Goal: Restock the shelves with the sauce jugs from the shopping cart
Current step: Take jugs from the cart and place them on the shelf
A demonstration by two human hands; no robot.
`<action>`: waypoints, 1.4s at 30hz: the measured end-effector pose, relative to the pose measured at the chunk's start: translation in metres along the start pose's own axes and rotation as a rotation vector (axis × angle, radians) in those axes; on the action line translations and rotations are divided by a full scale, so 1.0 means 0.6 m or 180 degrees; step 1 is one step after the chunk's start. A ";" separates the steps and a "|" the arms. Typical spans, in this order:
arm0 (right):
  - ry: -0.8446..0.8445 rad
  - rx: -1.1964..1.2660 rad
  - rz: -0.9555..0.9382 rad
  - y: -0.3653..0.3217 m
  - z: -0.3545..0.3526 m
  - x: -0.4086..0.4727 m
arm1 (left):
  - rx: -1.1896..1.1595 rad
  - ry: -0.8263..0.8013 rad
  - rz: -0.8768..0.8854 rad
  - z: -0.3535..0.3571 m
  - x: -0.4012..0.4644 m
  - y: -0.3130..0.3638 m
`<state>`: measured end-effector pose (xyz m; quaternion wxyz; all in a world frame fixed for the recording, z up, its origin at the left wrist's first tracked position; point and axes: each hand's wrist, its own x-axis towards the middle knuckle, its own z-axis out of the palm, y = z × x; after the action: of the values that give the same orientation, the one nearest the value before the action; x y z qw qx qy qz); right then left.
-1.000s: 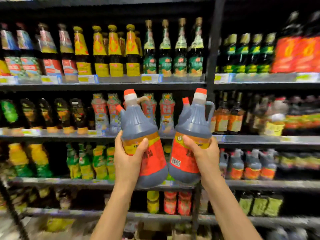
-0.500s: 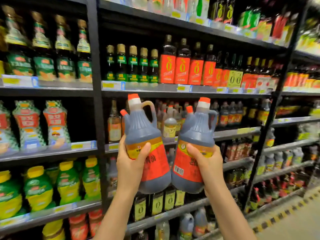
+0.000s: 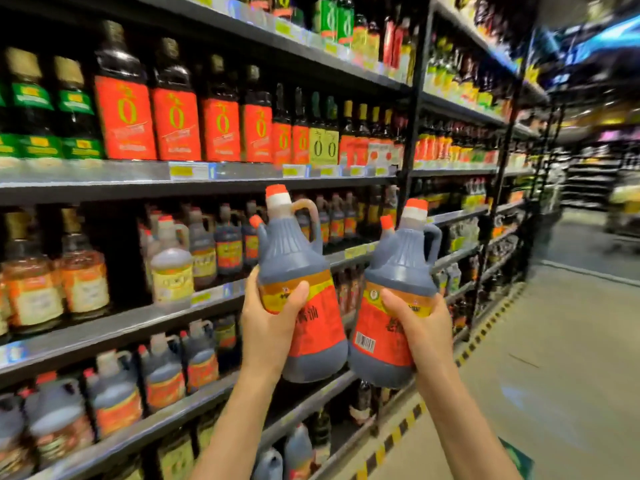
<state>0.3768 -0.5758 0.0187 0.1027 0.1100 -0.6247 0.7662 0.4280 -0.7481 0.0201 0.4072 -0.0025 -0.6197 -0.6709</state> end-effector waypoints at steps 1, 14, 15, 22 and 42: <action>0.0085 0.0002 -0.0009 0.005 -0.019 0.021 | -0.0047 -0.0071 -0.0014 0.027 0.010 -0.015; 0.1180 -0.0170 -0.0279 0.065 -0.242 0.337 | -0.0589 -0.0808 -0.0230 0.403 0.172 -0.219; 0.1272 -0.0202 -0.0290 0.066 -0.258 0.356 | -0.0612 -0.0850 -0.0230 0.430 0.181 -0.230; 0.1619 -0.0116 -0.0404 0.089 -0.430 0.520 | -0.0589 -0.1087 -0.0371 0.655 0.232 -0.335; 0.1215 -0.0179 -0.0309 0.139 -0.844 1.046 | -0.0544 -0.0762 -0.0523 1.256 0.348 -0.576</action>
<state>-0.2673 -0.0836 0.0281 0.2591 -0.0102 -0.6091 0.7495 -0.2796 -0.2681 0.0142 0.2725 -0.0663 -0.6026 -0.7471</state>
